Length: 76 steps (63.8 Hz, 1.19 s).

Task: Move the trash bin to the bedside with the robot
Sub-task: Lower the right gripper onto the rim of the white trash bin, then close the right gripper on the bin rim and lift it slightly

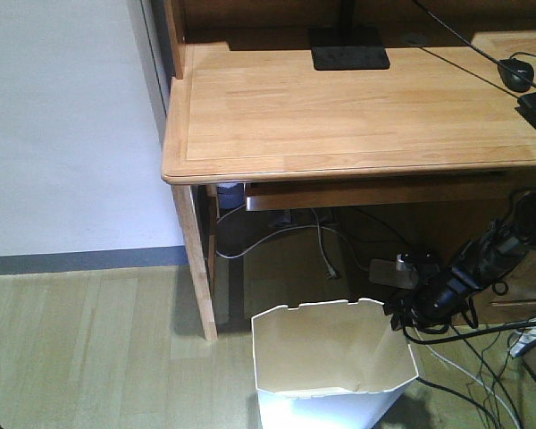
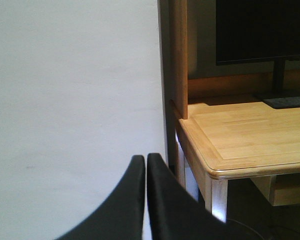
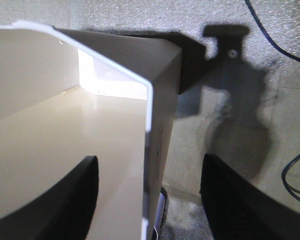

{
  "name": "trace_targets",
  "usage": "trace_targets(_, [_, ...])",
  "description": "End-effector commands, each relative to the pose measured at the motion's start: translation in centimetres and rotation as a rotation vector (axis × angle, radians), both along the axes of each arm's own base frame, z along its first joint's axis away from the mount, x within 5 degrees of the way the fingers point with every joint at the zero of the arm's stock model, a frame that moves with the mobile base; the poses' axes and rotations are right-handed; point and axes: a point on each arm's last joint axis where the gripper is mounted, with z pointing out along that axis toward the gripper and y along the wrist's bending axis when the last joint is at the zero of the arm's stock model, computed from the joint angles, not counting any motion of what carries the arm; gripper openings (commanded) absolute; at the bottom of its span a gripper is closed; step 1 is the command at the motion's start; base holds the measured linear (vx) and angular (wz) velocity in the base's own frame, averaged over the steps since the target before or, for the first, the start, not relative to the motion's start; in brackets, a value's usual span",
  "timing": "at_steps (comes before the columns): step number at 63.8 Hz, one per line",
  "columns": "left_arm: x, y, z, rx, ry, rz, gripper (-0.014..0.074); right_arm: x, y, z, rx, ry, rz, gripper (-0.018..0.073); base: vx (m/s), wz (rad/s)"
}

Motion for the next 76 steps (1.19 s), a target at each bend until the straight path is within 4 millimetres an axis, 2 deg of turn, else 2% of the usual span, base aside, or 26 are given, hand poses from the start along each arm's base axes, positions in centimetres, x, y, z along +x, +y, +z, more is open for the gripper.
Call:
trace_targets(1, [0.0, -0.1, 0.3, -0.023, -0.070, -0.009, -0.0006, 2.1, -0.1, 1.2, 0.024, -0.042, 0.014, 0.0414, 0.00, 0.00])
trace_targets(14, [0.0, -0.1, 0.3, -0.023, -0.070, -0.009, -0.0006, 2.1, 0.2, -1.4, 0.061, -0.002, 0.011, 0.0414, 0.00, 0.00])
trace_targets(29, [0.0, -0.1, 0.3, -0.023, -0.070, -0.009, -0.0006, 2.2, 0.2, -3.1, 0.061, 0.010, -0.005, 0.0403, 0.00, 0.00])
trace_targets(34, [0.0, -0.1, 0.3, -0.023, -0.070, -0.009, -0.0006, 2.0, 0.1, -3.7, 0.054, 0.028, -0.015, 0.0370, 0.00, 0.00])
trace_targets(41, [0.0, -0.1, 0.3, -0.023, -0.070, -0.009, -0.0006, 1.8, -0.1, -4.1, 0.028, 0.054, -0.013, 0.0260, 0.00, 0.00])
trace_targets(52, [0.0, -0.1, 0.3, -0.023, -0.070, -0.009, -0.0006, 2.1, -0.3, -3.8, 0.013, 0.080, -0.015, -0.0017, 0.00, 0.00])
trace_targets(76, [0.0, -0.1, 0.3, -0.023, -0.070, -0.009, -0.0006, 3.6, 1.1, -1.5, 0.247, 0.013, 0.015, -0.0004, 0.00, 0.00])
